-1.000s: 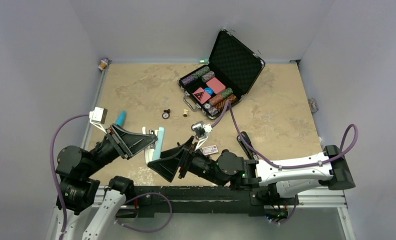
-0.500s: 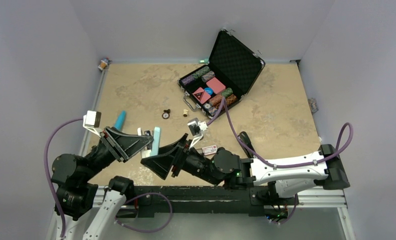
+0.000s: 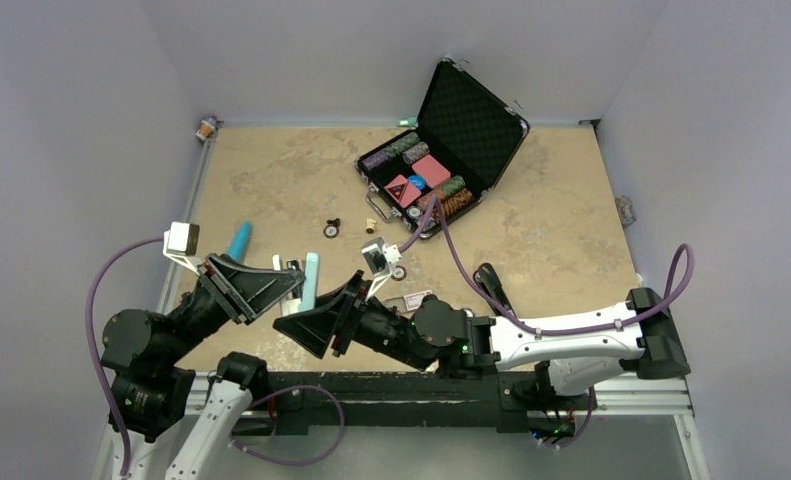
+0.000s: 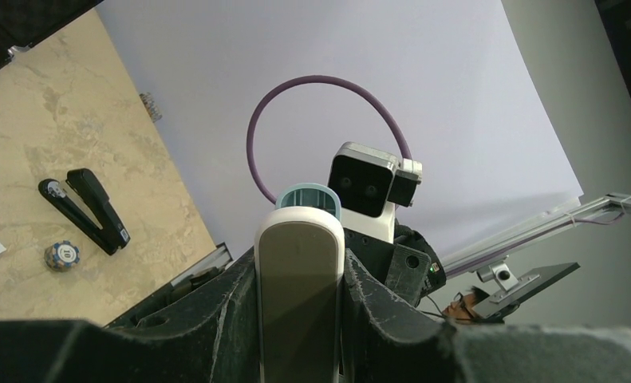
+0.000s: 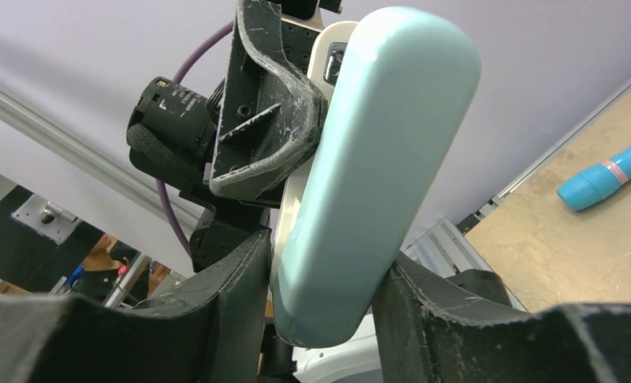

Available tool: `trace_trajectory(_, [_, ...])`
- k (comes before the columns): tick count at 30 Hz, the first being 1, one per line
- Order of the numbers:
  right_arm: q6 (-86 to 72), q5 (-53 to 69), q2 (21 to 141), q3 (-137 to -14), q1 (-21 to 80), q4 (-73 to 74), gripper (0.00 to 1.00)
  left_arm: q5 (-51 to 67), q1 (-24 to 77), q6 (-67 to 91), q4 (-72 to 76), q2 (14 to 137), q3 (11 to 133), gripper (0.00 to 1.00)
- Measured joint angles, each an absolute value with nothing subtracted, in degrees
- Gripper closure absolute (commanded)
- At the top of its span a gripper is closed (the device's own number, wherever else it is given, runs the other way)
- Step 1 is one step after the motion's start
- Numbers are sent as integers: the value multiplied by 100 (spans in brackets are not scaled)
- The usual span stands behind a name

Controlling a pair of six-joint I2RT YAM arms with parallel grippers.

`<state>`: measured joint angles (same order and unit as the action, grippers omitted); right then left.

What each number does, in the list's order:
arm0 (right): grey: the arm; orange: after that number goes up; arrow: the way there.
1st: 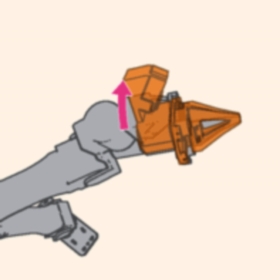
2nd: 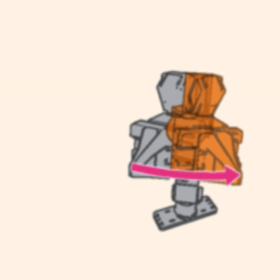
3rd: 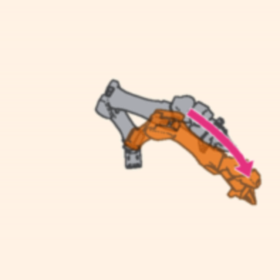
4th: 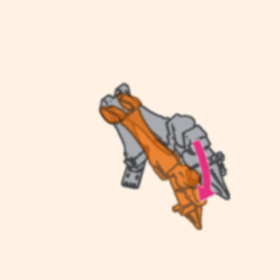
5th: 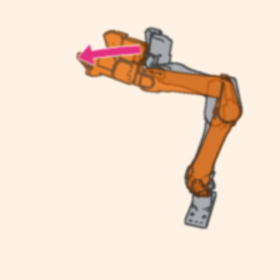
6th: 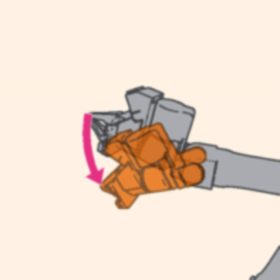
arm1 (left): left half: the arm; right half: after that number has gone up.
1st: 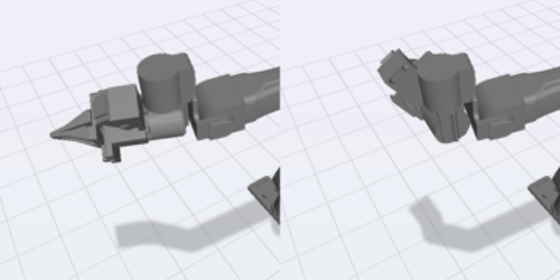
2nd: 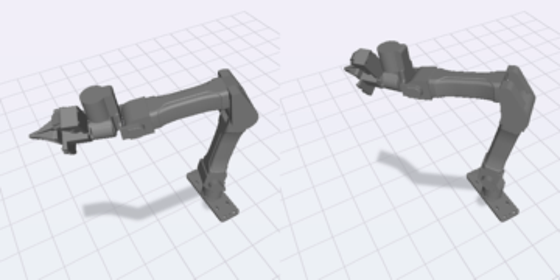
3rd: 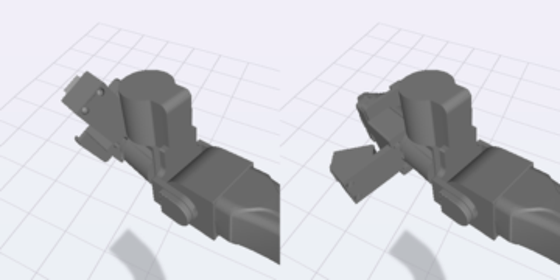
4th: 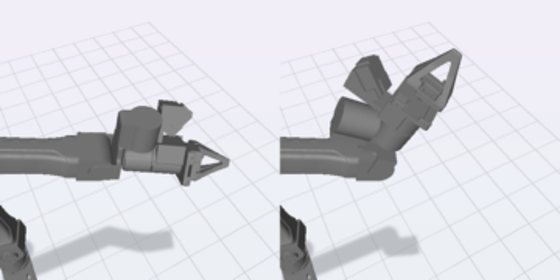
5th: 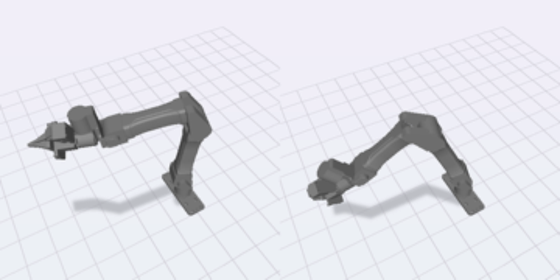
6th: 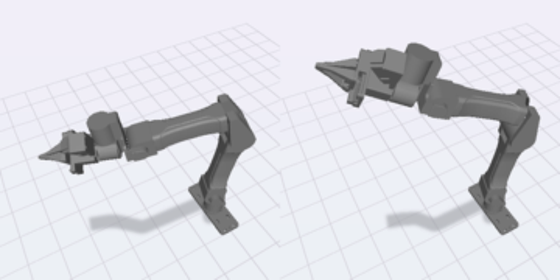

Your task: Unload the staples from the stapler

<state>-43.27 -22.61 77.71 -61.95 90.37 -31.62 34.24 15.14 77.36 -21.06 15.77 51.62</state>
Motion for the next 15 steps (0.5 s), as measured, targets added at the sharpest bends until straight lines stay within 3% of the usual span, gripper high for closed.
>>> trace_trajectory(4, [-4364,-2252,7771,-6195,9032,-3175,69,3420,1514,7732,-2056,1581,5164,100])
trace_trajectory(5, [-4377,-2246,7769,-6195,9032,-3183,79,3420,1514,7725,-2040,1581,5168,100])
trace_trajectory(6, [-4377,-2244,7767,-6198,9032,-3179,97,3420,1514,7717,-2043,1581,5166,100])
trace_trajectory(9, [-4403,-2246,7765,-6195,9030,-3170,100,3411,1514,7671,-2071,1581,5175,100])
trace_trajectory(10, [-4421,-2248,7762,-6195,9030,-3157,100,3406,1514,7640,-2095,1581,5188,92])
trace_trajectory(11, [-4442,-2248,7760,-6195,9030,-3138,100,3400,1514,7579,-2158,1581,5223,77])
trace_trajectory(13, [-4510,-2233,7756,-6189,9035,-3081,100,3378,1514,7380,-2379,1586,5328,36])
trace_trajectory(14, [-4534,-2226,7745,-6173,9037,-3050,100,3369,1516,7253,-2521,1592,5400,4])
trace_trajectory(15, [-4532,-2239,7719,-6147,9039,-2980,100,3354,1514,7061,-2687,1601,5474,0])
